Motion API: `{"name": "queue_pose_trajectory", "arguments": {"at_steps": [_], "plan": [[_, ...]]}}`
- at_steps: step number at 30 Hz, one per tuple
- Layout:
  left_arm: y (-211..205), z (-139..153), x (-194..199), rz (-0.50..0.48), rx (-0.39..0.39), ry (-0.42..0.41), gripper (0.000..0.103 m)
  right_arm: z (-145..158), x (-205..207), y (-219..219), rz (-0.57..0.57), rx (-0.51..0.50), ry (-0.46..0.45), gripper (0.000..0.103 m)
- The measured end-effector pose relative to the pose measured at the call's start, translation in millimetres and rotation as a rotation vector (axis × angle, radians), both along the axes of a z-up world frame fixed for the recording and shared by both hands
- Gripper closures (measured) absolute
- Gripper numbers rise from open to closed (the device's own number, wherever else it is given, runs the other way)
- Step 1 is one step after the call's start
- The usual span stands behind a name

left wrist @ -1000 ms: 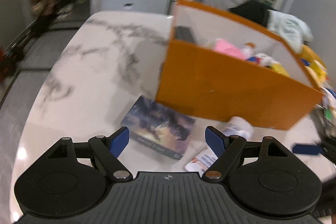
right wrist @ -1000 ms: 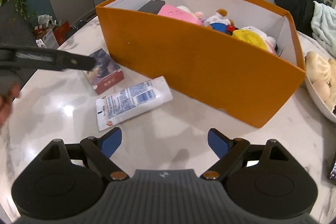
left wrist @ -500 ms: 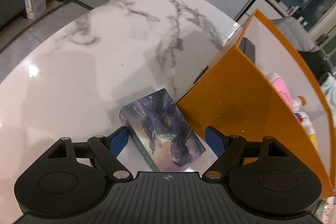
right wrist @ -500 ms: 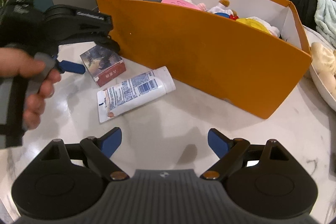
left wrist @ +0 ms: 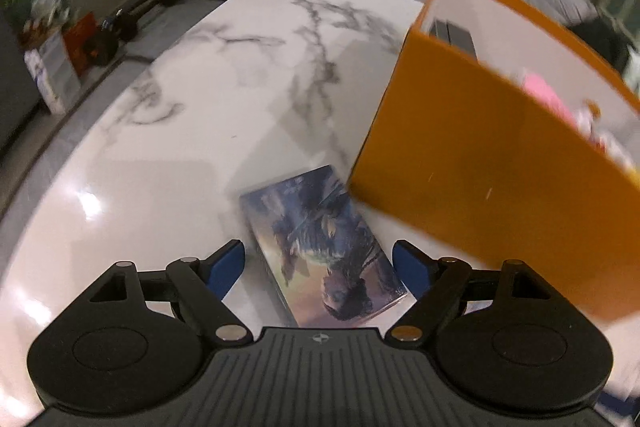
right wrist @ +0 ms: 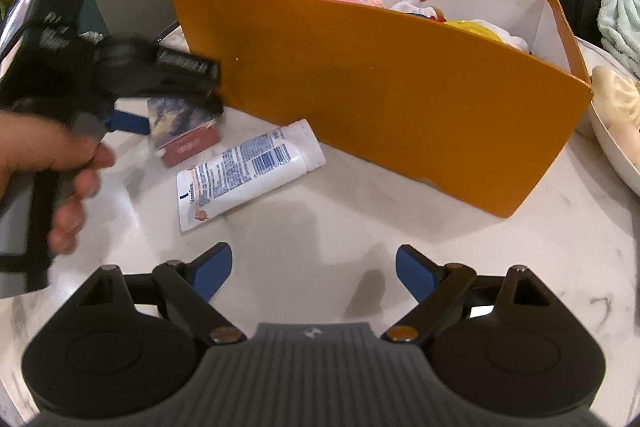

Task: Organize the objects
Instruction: 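Withdraw both grippers from the orange box toward the card deck and lotion tube, then grasp the card deck box with the left gripper while the right grasps the white lotion tube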

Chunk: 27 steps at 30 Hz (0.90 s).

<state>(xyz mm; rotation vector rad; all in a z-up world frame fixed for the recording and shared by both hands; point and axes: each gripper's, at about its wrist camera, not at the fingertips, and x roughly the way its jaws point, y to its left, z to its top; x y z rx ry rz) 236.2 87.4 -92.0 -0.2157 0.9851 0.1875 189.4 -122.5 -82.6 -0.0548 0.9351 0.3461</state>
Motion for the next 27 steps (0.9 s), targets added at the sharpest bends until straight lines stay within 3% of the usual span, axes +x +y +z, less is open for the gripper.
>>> {"name": "queue_pose_trajectory", "arguments": {"at_steps": [4,8,16,22,27], "plan": [[12,-8,-20,-0.072,0.112,-0.011,0.007,-2,3,9,-0.041,0.017,0.018,0.013],[28,-8,-40,-0.131,0.110,-0.031,0.007,-5,8,23,-0.107,0.066,0.034,0.013],[50,-8,-61,-0.167,0.110,-0.069,0.011,-9,24,43,-0.403,0.213,0.056,0.015],[55,-10,-66,-0.197,0.112,-0.083,0.009,-10,31,63,-0.549,0.180,0.009,0.016],[58,-8,-67,-0.195,0.096,-0.079,0.010,-13,38,82,-0.576,0.064,-0.041,0.022]]}}
